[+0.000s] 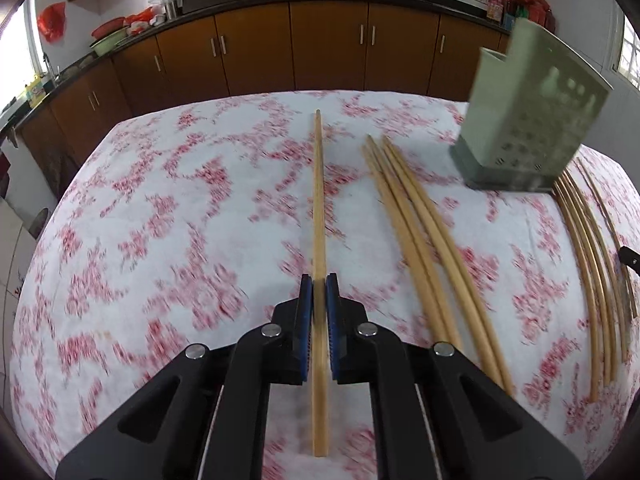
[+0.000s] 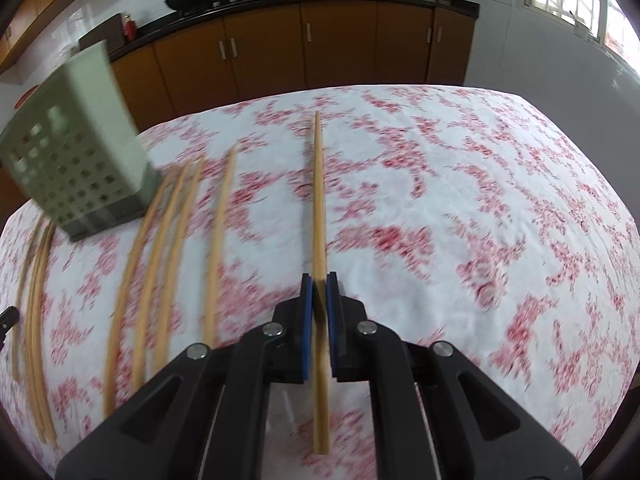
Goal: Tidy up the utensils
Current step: 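Lower the left gripper onto one wooden chopstick and close it while the right gripper grasps another, then lift the held chopstick with the left gripper while the right gripper lifts its chopstick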
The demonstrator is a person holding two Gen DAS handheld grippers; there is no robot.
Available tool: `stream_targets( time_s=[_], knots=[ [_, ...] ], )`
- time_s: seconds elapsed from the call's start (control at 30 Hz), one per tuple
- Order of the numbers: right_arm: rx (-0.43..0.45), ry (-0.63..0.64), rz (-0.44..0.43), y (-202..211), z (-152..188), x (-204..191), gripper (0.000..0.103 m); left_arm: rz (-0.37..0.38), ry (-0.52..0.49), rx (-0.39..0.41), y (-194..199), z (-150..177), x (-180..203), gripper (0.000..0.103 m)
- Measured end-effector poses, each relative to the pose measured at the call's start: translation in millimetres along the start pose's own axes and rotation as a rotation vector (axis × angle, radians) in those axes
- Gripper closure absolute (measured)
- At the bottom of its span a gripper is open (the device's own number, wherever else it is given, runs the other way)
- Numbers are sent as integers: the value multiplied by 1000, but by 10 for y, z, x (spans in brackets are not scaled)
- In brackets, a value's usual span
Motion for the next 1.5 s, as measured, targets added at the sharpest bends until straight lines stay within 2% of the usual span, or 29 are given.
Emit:
stream_targets(
  time_s=[0.17,0.27,0.6,0.67,0.7,0.83,0.9,1.2,1.5],
  knots=[
    [25,16,10,-14,-11,31,94,20,-19,30,10,14,-48,95],
    [42,44,31,11,54,-25,93,26,-10,29,18,27,-65,94],
    [43,34,14,105,223,29,87,18,-9,25,103,143,-76,94],
    [42,37,5,129,266,34,89,16,-8,25,134,188,-78,94],
    [43,43,0,145,298,21,94,14,-7,24,152,211,-76,95],
    [41,46,-26,229,357,48,95,1,-15,14,213,285,-66,95],
    [74,47,-31,347,344,67,95,11,-5,10,262,298,-84,95],
    [256,38,-56,1071,134,162,95,42,43,185,975,82,-223,96],
    [399,24,-91,1527,-243,165,95,60,91,376,1582,-377,-309,96]
  ],
)
Point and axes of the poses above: each gripper's, at about its wrist camera, not at the fingertips, and y roughly against the way its jaws point, x to its right, z to its underside, the point moved 3 cm from there along -y, roughly the way its jaws point, and after that the axes turned 4 degrees about -x, right-handed, at the moved point
